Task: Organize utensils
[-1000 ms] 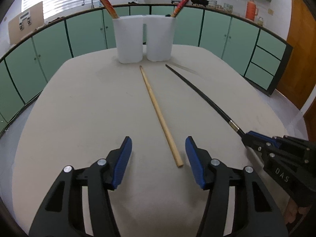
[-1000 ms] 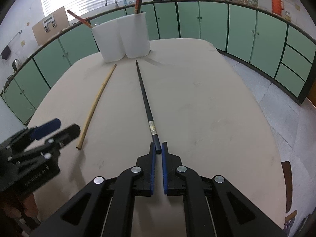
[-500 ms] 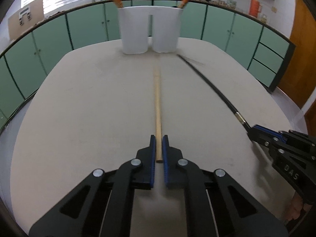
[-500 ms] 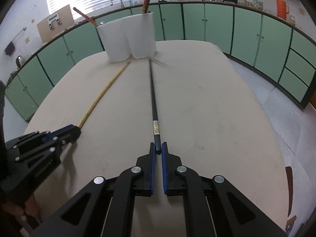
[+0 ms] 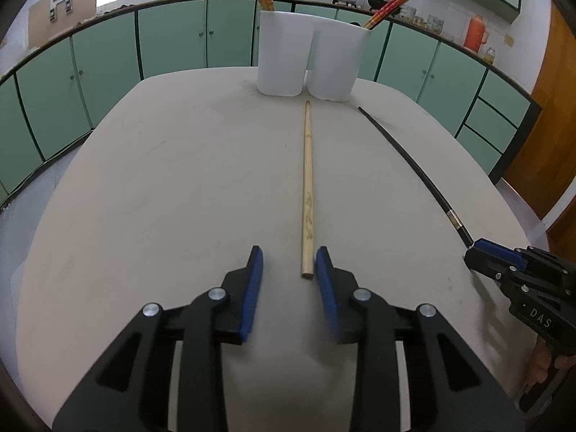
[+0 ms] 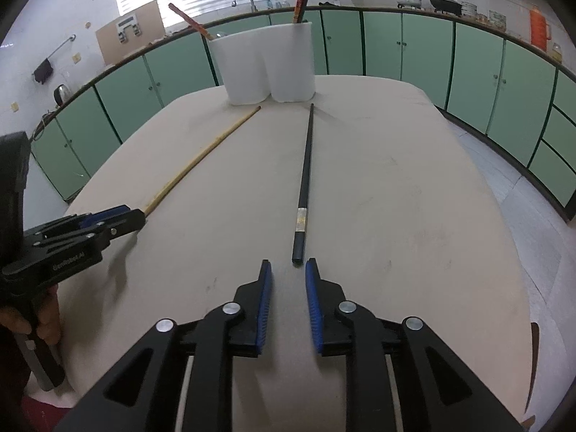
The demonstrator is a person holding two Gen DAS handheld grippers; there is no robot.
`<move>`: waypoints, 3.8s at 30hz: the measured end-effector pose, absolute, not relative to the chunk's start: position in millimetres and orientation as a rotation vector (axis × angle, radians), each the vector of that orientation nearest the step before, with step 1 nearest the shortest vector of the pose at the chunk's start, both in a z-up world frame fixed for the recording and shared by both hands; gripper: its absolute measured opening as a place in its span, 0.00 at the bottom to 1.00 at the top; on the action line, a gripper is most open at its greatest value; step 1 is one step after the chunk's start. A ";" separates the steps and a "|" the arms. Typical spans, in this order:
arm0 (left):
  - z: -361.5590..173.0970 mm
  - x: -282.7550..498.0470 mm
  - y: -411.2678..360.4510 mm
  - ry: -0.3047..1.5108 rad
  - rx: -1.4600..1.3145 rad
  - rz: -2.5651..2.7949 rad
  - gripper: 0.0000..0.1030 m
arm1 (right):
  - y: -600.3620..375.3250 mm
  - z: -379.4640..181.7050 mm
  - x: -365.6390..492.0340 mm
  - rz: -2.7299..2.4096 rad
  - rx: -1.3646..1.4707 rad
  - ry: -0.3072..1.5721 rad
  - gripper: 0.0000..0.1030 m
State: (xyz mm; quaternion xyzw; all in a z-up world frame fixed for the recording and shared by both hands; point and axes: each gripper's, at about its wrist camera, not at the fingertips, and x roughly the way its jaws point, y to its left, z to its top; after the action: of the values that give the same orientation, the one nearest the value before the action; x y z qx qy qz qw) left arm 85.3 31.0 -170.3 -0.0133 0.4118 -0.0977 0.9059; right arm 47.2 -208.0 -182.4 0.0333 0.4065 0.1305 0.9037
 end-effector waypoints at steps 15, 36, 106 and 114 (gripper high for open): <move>-170.2 86.8 24.1 0.854 -0.027 -0.212 0.28 | -205.4 -183.1 52.4 0.248 0.051 0.836 0.18; -156.3 83.7 17.5 0.844 0.019 -0.166 0.06 | -213.1 -174.7 52.9 0.228 0.052 0.830 0.07; 30.0 268.0 5.3 0.422 0.032 -0.207 0.25 | -211.5 41.7 267.3 0.365 0.033 0.453 0.30; 50.0 211.3 23.6 0.334 0.009 -0.158 0.75 | -244.5 54.6 205.2 0.277 0.047 0.361 0.68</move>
State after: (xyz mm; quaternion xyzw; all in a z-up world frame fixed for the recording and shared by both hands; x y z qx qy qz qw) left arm 211.3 23.6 50.0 0.0047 0.1661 -0.0786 0.9830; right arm 205.2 -244.5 54.6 0.0231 0.1792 0.1375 0.9739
